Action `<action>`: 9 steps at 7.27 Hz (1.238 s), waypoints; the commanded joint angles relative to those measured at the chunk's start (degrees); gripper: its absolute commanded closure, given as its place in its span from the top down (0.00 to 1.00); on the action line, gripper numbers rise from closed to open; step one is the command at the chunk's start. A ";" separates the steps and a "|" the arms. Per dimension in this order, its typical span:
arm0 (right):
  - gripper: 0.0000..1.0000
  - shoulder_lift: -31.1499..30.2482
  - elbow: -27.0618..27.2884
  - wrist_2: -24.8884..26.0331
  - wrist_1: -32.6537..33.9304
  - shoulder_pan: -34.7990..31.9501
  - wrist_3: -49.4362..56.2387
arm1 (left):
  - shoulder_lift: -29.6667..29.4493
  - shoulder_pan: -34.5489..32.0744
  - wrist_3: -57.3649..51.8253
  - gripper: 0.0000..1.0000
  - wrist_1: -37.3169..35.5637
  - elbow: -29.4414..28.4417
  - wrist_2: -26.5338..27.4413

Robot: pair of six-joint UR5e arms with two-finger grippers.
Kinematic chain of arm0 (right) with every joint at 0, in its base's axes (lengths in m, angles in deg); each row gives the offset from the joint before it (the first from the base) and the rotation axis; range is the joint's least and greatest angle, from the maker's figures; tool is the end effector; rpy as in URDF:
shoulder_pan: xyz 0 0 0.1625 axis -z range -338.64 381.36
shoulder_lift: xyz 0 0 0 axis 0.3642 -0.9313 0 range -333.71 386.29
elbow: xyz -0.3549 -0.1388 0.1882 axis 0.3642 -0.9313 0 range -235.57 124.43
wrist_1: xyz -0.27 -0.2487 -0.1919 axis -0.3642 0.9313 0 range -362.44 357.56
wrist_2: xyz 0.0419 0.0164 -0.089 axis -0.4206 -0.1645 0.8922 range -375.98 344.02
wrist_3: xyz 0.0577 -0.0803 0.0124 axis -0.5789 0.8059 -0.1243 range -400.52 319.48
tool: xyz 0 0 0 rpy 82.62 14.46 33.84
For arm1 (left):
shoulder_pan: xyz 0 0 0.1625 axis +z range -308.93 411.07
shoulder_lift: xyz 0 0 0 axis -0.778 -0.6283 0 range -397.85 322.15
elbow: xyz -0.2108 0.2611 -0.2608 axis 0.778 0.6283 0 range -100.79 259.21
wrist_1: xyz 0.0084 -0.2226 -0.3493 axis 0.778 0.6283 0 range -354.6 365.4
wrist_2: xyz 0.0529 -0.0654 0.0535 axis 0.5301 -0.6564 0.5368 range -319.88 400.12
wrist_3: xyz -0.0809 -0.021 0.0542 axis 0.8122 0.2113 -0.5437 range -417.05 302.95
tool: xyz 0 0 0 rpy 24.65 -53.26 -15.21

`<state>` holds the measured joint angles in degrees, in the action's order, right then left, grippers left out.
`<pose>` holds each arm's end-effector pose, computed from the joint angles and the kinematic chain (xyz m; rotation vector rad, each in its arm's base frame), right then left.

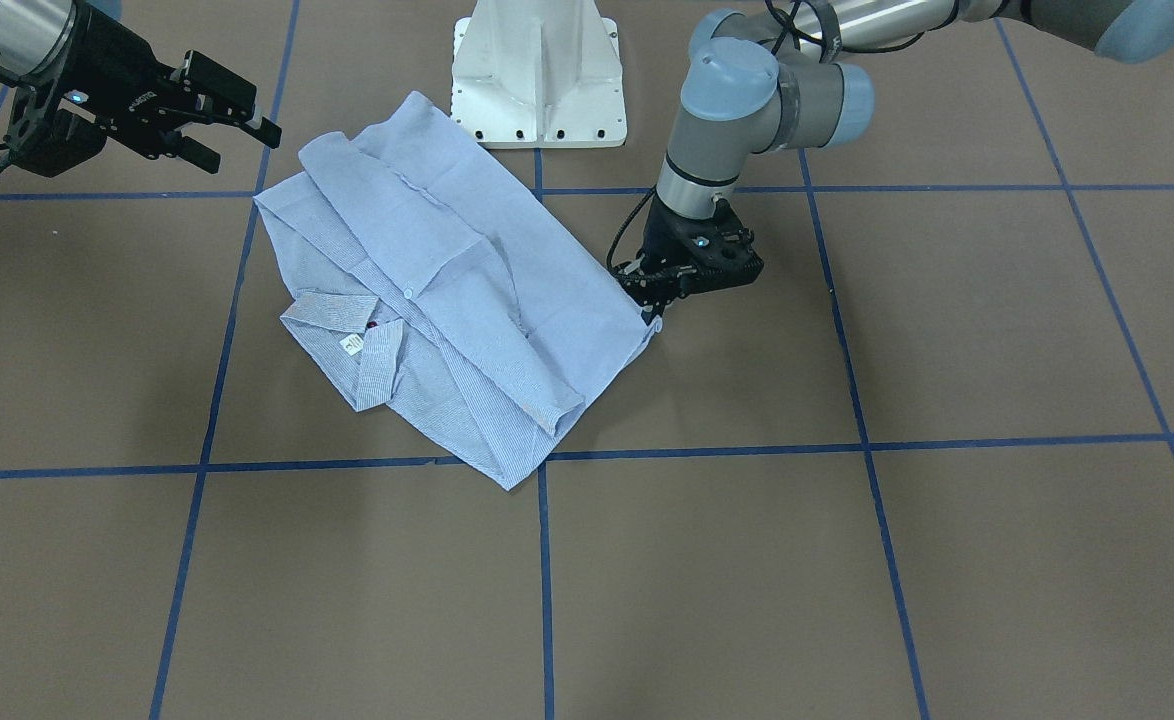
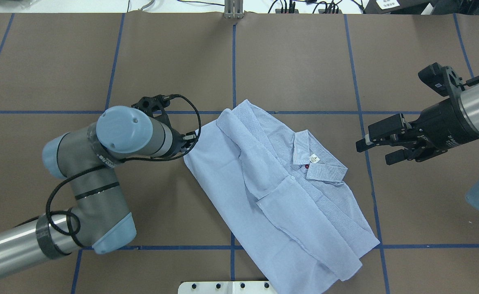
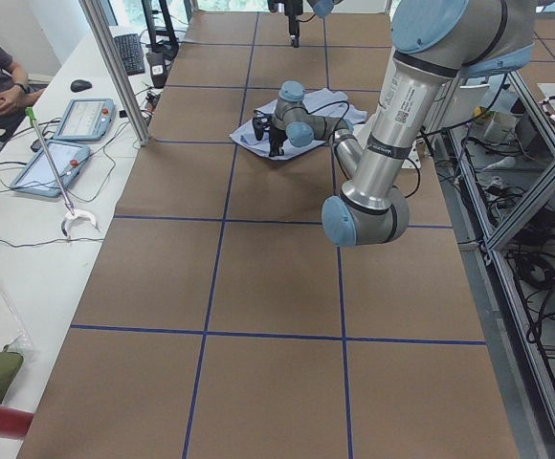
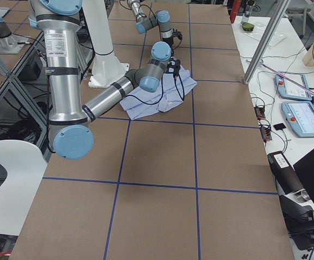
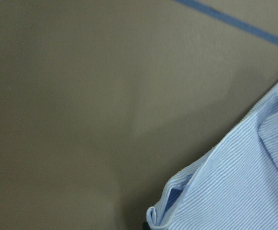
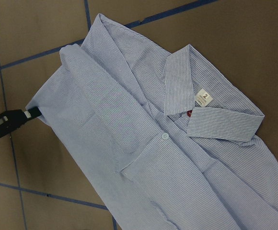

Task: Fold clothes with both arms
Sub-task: 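Drag the shirt farther from the robot with the left gripper, straightening it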

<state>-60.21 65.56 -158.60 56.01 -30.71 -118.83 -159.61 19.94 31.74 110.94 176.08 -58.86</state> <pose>-0.2305 -0.3837 0.2970 -0.1224 -1.3178 0.0689 0.5112 -0.4462 0.2558 0.1245 0.9534 -0.4078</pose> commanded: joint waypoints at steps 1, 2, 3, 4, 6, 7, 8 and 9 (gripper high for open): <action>1.00 0.54 0.15 0.50 0.00 -0.23 0.00 | -5.23 -5.49 -5.27 0.00 0.63 -8.59 -0.25; 1.00 0.54 0.33 0.76 0.00 -0.49 0.00 | -7.33 -6.99 -7.22 0.00 2.03 -12.02 -0.16; 1.00 0.46 0.33 1.20 0.00 -0.50 0.00 | -9.01 -7.62 -7.50 0.00 4.74 -15.80 0.10; 1.00 0.54 0.33 1.46 0.00 -0.50 0.00 | -13.20 -8.06 -7.24 0.00 9.64 -23.14 0.28; 1.00 0.54 0.33 1.47 0.00 -0.84 0.00 | -19.38 -8.76 -7.15 0.00 20.00 -35.56 5.09; 1.00 0.54 0.33 1.47 0.00 -0.76 0.00 | -20.44 -9.72 -7.15 0.00 24.15 -39.00 5.11; 1.00 0.54 0.33 1.47 0.00 -0.85 0.00 | -20.97 -10.52 -7.06 0.00 28.02 -41.30 5.29; 1.00 0.63 0.16 1.55 0.00 -0.85 0.00 | -21.15 -10.79 -7.06 0.00 28.66 -42.46 5.29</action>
<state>-59.64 65.86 -157.11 56.01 -31.52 -118.83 -180.20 9.74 24.65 137.10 135.94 -53.75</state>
